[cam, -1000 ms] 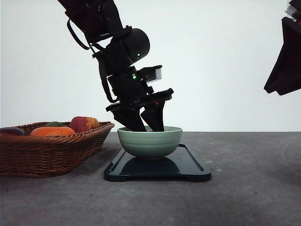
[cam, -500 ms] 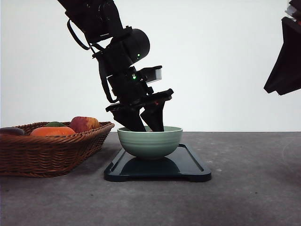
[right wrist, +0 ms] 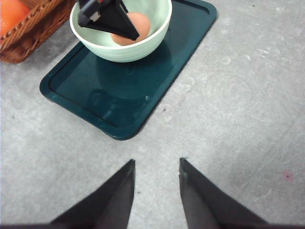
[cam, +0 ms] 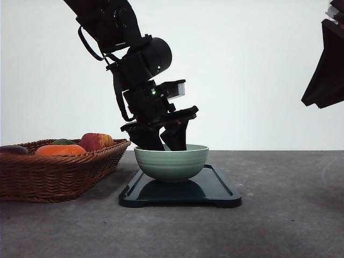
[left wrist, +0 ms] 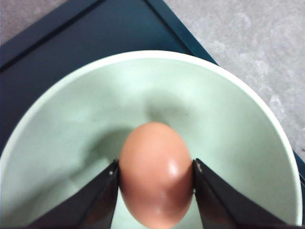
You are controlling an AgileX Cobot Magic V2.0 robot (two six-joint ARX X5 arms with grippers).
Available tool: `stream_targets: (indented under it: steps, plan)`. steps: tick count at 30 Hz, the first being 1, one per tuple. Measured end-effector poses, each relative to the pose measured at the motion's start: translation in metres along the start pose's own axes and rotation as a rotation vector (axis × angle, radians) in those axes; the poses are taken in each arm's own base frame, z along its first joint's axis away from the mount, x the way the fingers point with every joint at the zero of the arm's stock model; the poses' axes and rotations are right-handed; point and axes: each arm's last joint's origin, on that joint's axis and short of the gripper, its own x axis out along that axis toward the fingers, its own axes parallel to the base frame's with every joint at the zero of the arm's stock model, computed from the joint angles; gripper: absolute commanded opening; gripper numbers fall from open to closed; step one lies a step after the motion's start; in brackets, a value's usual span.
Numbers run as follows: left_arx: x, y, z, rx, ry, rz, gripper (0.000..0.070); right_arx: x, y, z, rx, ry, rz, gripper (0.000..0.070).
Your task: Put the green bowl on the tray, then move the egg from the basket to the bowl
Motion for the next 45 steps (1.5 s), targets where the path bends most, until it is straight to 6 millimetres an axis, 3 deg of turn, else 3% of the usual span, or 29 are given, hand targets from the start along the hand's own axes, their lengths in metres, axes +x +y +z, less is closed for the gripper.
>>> stream_targets:
  steps: [7, 17, 20, 25, 29, 39, 45]
  plan:
    - [-0.004, -0.001, 0.004, -0.02, 0.012, -0.001, 0.0436, 0.0, 0.0, 0.0, 0.0, 0.0, 0.0, 0.0181]
    - [-0.036, -0.003, 0.025, -0.077, -0.021, 0.002, 0.0432, 0.0, 0.0, 0.0, 0.0, 0.0, 0.0, 0.018]
    - [-0.064, -0.006, 0.031, -0.082, -0.081, 0.007, 0.0432, 0.0, 0.0, 0.0, 0.0, 0.001, 0.0, 0.018]
    - [-0.129, -0.01, 0.033, -0.075, -0.241, 0.025, 0.0432, 0.0, 0.0, 0.0, 0.0, 0.0, 0.0, 0.0181]
    - [-0.154, -0.005, 0.011, -0.087, -0.303, 0.048, 0.0432, 0.0, 0.0, 0.0, 0.0, 0.001, 0.0, 0.0181]
    - [-0.193, 0.002, -0.082, -0.194, -0.403, 0.11, 0.0432, 0.0, 0.0, 0.0, 0.0, 0.0, 0.0, 0.0181]
    - [-0.199, 0.0, -0.14, -0.29, -0.392, 0.131, 0.0431, 0.0, 0.0, 0.001, -0.002, -0.011, 0.001, 0.0181]
